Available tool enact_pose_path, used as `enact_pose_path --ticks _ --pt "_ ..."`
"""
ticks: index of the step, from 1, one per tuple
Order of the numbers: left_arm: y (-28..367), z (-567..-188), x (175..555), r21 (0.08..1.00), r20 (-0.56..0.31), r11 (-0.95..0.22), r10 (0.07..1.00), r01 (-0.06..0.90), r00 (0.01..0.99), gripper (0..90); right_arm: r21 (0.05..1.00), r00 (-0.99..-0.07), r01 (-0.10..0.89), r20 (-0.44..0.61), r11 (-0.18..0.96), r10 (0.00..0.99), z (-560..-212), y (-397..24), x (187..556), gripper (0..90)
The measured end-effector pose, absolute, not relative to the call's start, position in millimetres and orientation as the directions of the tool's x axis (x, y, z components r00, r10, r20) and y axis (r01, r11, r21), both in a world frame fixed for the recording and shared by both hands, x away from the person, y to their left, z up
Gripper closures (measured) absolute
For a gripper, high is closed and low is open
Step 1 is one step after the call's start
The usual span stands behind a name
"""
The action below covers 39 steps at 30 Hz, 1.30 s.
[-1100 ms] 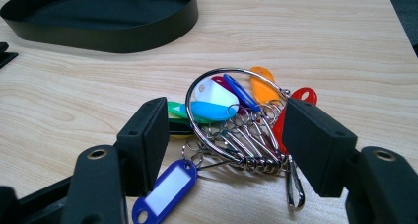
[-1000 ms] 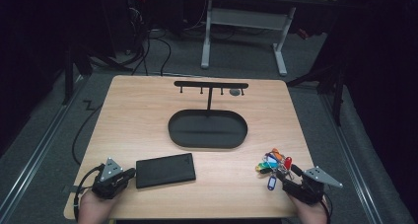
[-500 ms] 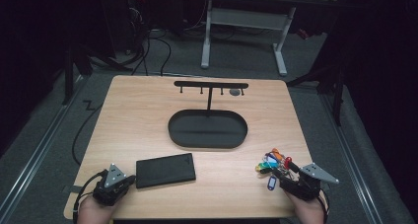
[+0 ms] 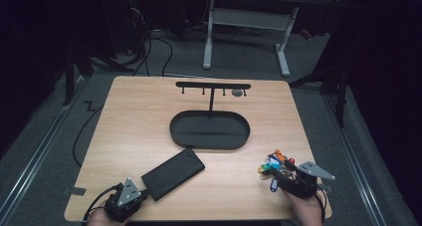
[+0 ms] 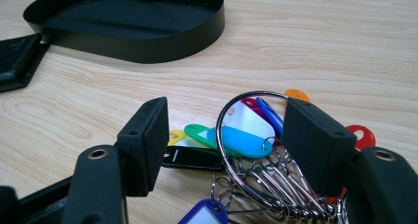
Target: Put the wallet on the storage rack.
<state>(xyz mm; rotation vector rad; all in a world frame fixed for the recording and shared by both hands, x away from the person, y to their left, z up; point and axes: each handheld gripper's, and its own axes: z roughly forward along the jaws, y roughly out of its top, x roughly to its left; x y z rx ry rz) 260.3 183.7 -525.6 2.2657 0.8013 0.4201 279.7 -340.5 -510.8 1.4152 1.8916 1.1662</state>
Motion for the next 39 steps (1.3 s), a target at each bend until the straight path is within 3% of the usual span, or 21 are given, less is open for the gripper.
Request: enact_pose_path --ticks 8,15,24,31,35,39 --pt "162.1 -522.7 246.6 0.697 0.079 -0.626 0.552 0.35 0.83 84.8 0.857 -0.321 0.508 0.097 0.085 0.942 -510.7 -344.3 276.8 35.4" --pt "166.1 -511.4 244.4 0.759 0.061 -0.557 0.576 0.337 0.815 81.3 0.858 -0.305 0.507 0.093 0.079 0.948 -510.4 -349.9 270.3 35.4" --pt "136.9 -513.1 249.5 0.77 0.138 -0.579 0.561 0.269 0.816 51.8 0.856 -0.273 0.513 0.091 0.065 0.958 -511.3 -358.8 259.3 35.7" --pt "105.5 -515.8 258.9 0.747 0.188 -0.625 0.527 0.227 0.829 43.3 0.855 -0.272 0.514 0.089 0.066 0.958 -512.2 -360.0 259.2 35.8" --pt "87.8 -518.3 273.2 0.741 0.162 -0.622 0.532 0.253 0.831 43.0 0.852 -0.275 0.519 0.09 0.069 0.957 -512.7 -358.6 260.9 35.8" --pt "83.8 -520.7 266.4 0.734 0.198 -0.639 0.526 0.231 0.827 41.9 0.855 -0.281 0.514 0.09 0.071 0.955 -511.9 -357.8 261.5 35.8"
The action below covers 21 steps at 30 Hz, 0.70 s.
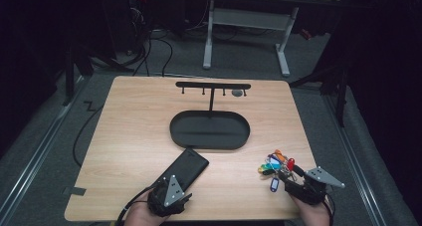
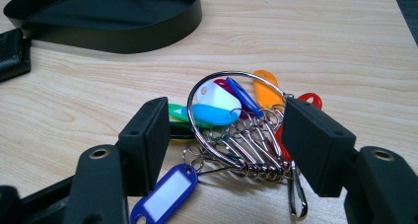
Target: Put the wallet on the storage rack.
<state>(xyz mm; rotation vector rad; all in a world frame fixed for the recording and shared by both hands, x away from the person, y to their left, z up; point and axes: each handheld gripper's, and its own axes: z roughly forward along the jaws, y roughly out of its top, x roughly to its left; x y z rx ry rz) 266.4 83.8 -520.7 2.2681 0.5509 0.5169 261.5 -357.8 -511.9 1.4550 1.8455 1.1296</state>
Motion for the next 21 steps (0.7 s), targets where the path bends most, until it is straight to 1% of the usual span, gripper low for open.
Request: enact_pose_path --ticks 2,4,8,10,11,12,13,15,16,17,21 --pt "90.3 -522.2 261.9 0.732 0.211 -0.642 0.531 0.228 0.821 41.9 0.855 -0.286 0.512 0.086 0.076 0.954 -512.3 -358.9 261.6 35.8" --pt "98.3 -521.9 260.9 0.737 0.199 -0.633 0.541 0.239 0.817 42.6 0.856 -0.283 0.512 0.09 0.071 0.955 -512.3 -360.0 261.2 35.8" --pt "104.0 -522.9 260.3 0.732 0.209 -0.641 0.531 0.229 0.821 43.4 0.856 -0.278 0.513 0.093 0.066 0.956 -511.4 -359.5 260.5 35.8" --pt "100.7 -524.6 257.8 0.718 0.249 -0.666 0.517 0.203 0.819 42.7 0.858 -0.28 0.51 0.091 0.067 0.956 -510.9 -358.2 260.3 35.9" --pt "100.7 -524.6 257.8 0.718 0.249 -0.666 0.517 0.203 0.819 41.4 0.858 -0.279 0.51 0.092 0.067 0.956 -510.7 -357.5 260.2 35.9" --pt "95.6 -527.1 254.8 0.698 0.301 -0.695 0.502 0.171 0.811 40.1 0.857 -0.282 0.51 0.091 0.069 0.955 -510.8 -357.0 260.5 35.9" --pt "93.6 -528.0 253.5 0.689 0.324 -0.707 0.495 0.157 0.806 39.6 0.856 -0.281 0.512 0.093 0.067 0.955 -511.0 -356.7 260.7 35.9" --pt "92.1 -528.2 254.1 0.692 0.323 -0.704 0.502 0.162 0.802 40.3 0.855 -0.283 0.513 0.093 0.069 0.955 -512.0 -356.5 262.1 35.9" --pt "91.9 -528.5 253.9 0.688 0.337 -0.709 0.502 0.156 0.796 41.6 0.855 -0.284 0.514 0.092 0.07 0.954 -512.3 -356.4 262.5 35.9" --pt "91.8 -529.4 253.3 0.687 0.354 -0.712 0.502 0.144 0.789 44.7 0.852 -0.283 0.519 0.098 0.066 0.954 -512.6 -355.9 262.6 35.9" --pt "91.6 -529.7 253.2 0.689 0.352 -0.709 0.508 0.15 0.786 47.8 0.852 -0.286 0.519 0.098 0.068 0.953 -513.2 -356.2 262.6 35.9"
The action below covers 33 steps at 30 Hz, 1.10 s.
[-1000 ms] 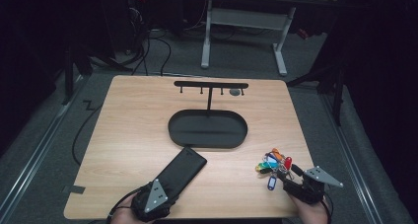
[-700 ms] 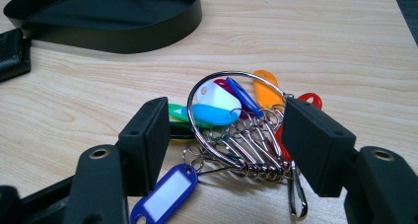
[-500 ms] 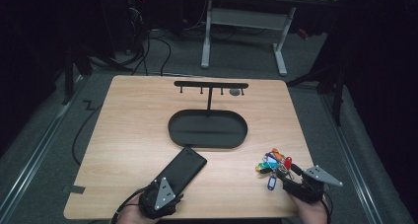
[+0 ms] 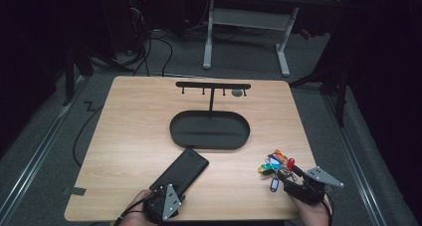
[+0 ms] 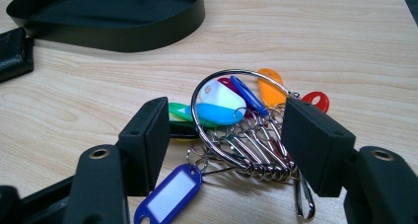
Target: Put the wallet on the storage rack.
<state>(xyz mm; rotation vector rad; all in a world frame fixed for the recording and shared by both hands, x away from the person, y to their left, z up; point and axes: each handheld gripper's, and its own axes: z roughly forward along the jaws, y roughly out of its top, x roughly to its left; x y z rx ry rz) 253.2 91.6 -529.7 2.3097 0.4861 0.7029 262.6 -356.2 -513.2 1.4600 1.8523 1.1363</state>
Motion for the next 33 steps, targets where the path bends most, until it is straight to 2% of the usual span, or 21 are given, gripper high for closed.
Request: enact_pose_path --ticks 3,10,16,33 --pt "90.1 -528.7 252.4 0.678 0.367 -0.721 0.5 0.142 0.785 51.3 0.853 -0.283 0.518 0.103 0.061 0.953 -513.0 -358.3 262.4 36.0" --pt "97.0 -525.1 256.0 0.719 0.294 -0.672 0.524 0.176 0.8 63.0 0.855 -0.28 0.517 0.115 0.048 0.953 -512.2 -359.0 261.9 36.0" --pt "99.9 -522.8 253.9 0.726 0.305 -0.669 0.524 0.162 0.795 73.0 0.856 -0.282 0.515 0.114 0.049 0.953 -511.7 -360.1 261.6 36.1" --pt "120.2 -506.0 254.8 0.784 0.268 -0.595 0.584 0.179 0.767 80.9 0.858 -0.279 0.513 0.123 0.039 0.952 -511.7 -364.1 261.3 36.2"
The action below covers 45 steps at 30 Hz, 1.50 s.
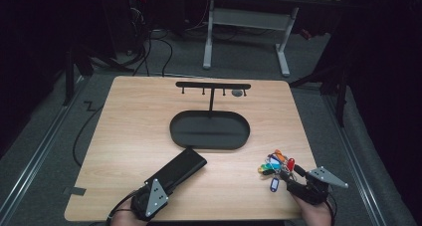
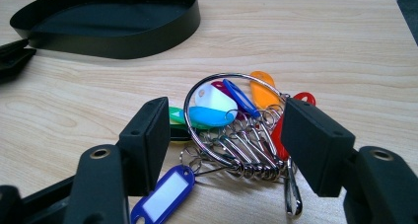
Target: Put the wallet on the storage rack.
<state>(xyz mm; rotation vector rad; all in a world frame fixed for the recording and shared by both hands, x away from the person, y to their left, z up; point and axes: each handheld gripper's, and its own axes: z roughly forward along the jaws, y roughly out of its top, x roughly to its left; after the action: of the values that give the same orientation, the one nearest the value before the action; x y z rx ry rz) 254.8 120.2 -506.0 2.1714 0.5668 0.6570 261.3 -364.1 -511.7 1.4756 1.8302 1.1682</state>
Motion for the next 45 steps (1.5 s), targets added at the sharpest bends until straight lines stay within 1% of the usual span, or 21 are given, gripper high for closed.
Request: enact_pose_path --ticks 8,14,16,17,19,28,37,41,42,43,45 --pt "126.9 -501.0 254.9 0.805 0.244 -0.562 0.606 0.19 0.757 81.4 0.857 -0.278 0.514 0.124 0.038 0.952 -511.6 -363.4 261.3 36.2" --pt "137.9 -493.8 255.8 0.846 0.164 -0.483 0.637 0.225 0.754 81.8 0.857 -0.277 0.513 0.123 0.038 0.953 -511.6 -363.9 261.3 36.2" --pt "140.2 -493.0 256.6 0.853 0.151 -0.469 0.642 0.229 0.751 81.9 0.858 -0.278 0.513 0.124 0.038 0.953 -511.6 -363.7 261.4 36.2" --pt "144.8 -491.7 258.3 0.864 0.121 -0.44 0.653 0.244 0.748 81.9 0.858 -0.279 0.513 0.123 0.039 0.952 -511.6 -363.6 261.4 36.2" --pt "150.1 -490.4 260.3 0.876 0.092 -0.408 0.665 0.258 0.741 81.9 0.857 -0.279 0.513 0.124 0.039 0.952 -511.6 -363.4 261.3 36.2" --pt "165.1 -485.6 264.2 0.9 0.031 -0.33 0.699 0.284 0.714 82.4 0.857 -0.279 0.514 0.122 0.041 0.952 -511.8 -363.3 261.5 36.2" --pt "163.2 -483.0 261.5 0.911 -0.007 -0.296 0.685 0.286 0.729 82.8 0.855 -0.281 0.517 0.121 0.044 0.952 -512.4 -362.1 262.1 36.2" --pt "173.7 -484.4 267.2 0.917 -0.061 -0.241 0.701 0.317 0.71 82.8 0.856 -0.282 0.515 0.12 0.045 0.952 -512.6 -362.1 262.2 36.2" --pt "173.7 -484.4 267.2 0.917 -0.061 -0.241 0.701 0.317 0.71 82.8 0.856 -0.282 0.515 0.12 0.045 0.952 -512.6 -362.1 262.2 36.2" --pt "179.7 -484.4 269.9 0.921 -0.087 -0.211 0.71 0.328 0.699 82.7 0.856 -0.281 0.516 0.121 0.043 0.952 -512.5 -362.1 262.1 36.2" --pt "184.2 -484.7 271.8 0.923 -0.1 -0.192 0.718 0.334 0.689 82.7 0.854 -0.28 0.518 0.123 0.042 0.952 -512.7 -362.2 262.1 36.2"
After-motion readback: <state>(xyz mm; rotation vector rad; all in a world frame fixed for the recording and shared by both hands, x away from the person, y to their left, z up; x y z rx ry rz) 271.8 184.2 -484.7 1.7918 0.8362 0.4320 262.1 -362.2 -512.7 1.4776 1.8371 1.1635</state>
